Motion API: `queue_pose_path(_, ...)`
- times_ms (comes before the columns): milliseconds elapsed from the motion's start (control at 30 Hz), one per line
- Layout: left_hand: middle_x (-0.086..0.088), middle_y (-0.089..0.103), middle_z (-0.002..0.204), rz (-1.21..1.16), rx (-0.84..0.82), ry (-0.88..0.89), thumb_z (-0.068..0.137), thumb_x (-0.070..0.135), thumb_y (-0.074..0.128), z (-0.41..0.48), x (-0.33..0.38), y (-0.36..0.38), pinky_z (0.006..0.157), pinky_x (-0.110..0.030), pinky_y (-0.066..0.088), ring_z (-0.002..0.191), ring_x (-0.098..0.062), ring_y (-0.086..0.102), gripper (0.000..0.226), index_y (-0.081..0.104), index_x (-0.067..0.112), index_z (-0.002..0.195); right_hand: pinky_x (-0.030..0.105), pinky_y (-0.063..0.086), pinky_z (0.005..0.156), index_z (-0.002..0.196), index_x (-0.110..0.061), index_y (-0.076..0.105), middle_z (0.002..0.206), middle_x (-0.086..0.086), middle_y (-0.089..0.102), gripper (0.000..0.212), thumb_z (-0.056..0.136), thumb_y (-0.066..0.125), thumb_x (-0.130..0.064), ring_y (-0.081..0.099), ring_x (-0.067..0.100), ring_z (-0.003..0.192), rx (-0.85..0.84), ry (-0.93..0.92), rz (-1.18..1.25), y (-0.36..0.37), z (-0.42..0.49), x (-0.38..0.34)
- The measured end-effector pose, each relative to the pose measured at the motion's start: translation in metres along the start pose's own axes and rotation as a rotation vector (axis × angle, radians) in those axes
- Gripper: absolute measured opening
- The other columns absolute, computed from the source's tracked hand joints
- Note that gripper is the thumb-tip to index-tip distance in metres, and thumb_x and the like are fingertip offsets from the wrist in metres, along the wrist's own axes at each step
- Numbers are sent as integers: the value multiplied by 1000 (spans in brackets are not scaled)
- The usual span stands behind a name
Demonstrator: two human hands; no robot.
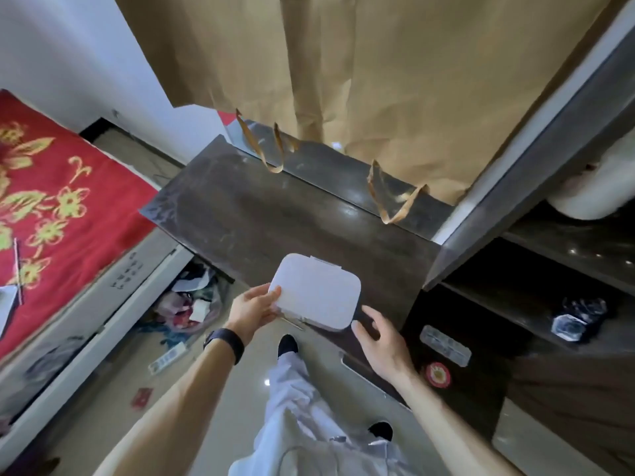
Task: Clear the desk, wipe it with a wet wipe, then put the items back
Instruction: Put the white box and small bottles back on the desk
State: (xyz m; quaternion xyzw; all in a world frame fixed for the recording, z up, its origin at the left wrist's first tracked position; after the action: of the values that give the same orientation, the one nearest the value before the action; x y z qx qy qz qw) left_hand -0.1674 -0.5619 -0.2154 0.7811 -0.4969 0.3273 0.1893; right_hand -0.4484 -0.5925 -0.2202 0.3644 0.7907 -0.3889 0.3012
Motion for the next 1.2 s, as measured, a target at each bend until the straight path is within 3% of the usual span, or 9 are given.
queue_pose_path(133,-10,72,96,14,42,22,90,31,71,62,46,-42,75,-29,56,79,-21,66,28,68,20,115,34,21,119,148,-28,43,161,1,30,56,98,49,-50,24,24,148,71,-109,-404,22,62,-47)
queue_pose_path(233,-8,70,88,-8,50,26,91,28,70,107,87,-63,74,-28,57,72,-19,61,16,69,21,105,41,13,123,155,-32,25,167,4,9,66,97,42,-59,6,30,152,47,-43,-624,48,104,-62)
queue_pose_path(367,-5,67,87,3,3,39,89,25,73,171,137,-77,76,-29,54,78,-22,56,24,71,15,110,59,19,117,157,-39,0,166,2,-16,79,93,38,-66,-10,34,152,-20,119,-782,81,141,-68)
queue_pose_path(467,-5,66,87,74,-36,39,88,27,73,209,165,-77,73,-28,53,79,-22,54,28,71,16,114,64,21,114,155,-40,-13,163,1,-27,88,91,41,-68,-19,36,150,-2,203,-820,96,147,-65)
queue_pose_path(533,-5,64,86,127,-32,51,91,29,70,227,179,-72,68,-29,53,76,-22,54,26,69,17,115,63,23,113,154,-41,-15,162,1,-28,90,89,42,-69,-19,35,150,17,220,-840,98,147,-63)
queue_pose_path(633,-2,73,88,226,16,72,91,37,67,248,187,-68,76,-35,60,70,-23,68,26,68,23,113,61,26,114,153,-46,-13,163,-3,-27,90,88,46,-67,-19,31,151,11,235,-819,94,147,-60)
queue_pose_path(733,1,75,71,362,52,129,87,44,65,257,186,-65,81,-38,60,73,-19,73,31,73,24,108,61,24,115,151,-49,-14,162,-6,-29,90,88,49,-65,-21,29,151,12,244,-797,93,147,-60)
queue_pose_path(933,-1,75,70,314,55,169,87,43,64,258,186,-52,78,-39,61,72,-18,73,27,73,32,111,63,22,114,151,-50,-14,162,-6,-29,91,89,51,-61,-22,29,150,27,276,-771,97,147,-62)
queue_pose_path(1200,8,73,74,381,63,214,91,42,57,256,188,-46,87,-43,58,69,-15,73,23,70,33,107,63,21,115,150,-51,-16,161,-8,-31,90,89,50,-60,-24,27,150,28,272,-753,97,146,-61)
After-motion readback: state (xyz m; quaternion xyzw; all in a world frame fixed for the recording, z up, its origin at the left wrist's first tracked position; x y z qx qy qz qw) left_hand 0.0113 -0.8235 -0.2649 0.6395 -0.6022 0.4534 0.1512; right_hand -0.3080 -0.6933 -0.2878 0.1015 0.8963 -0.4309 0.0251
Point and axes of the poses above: each hand's wrist, its own z-axis towards the middle knuckle, its own y-axis out of the palm, x = y × z, the point moved 7 cm from there along z, towards the middle knuckle
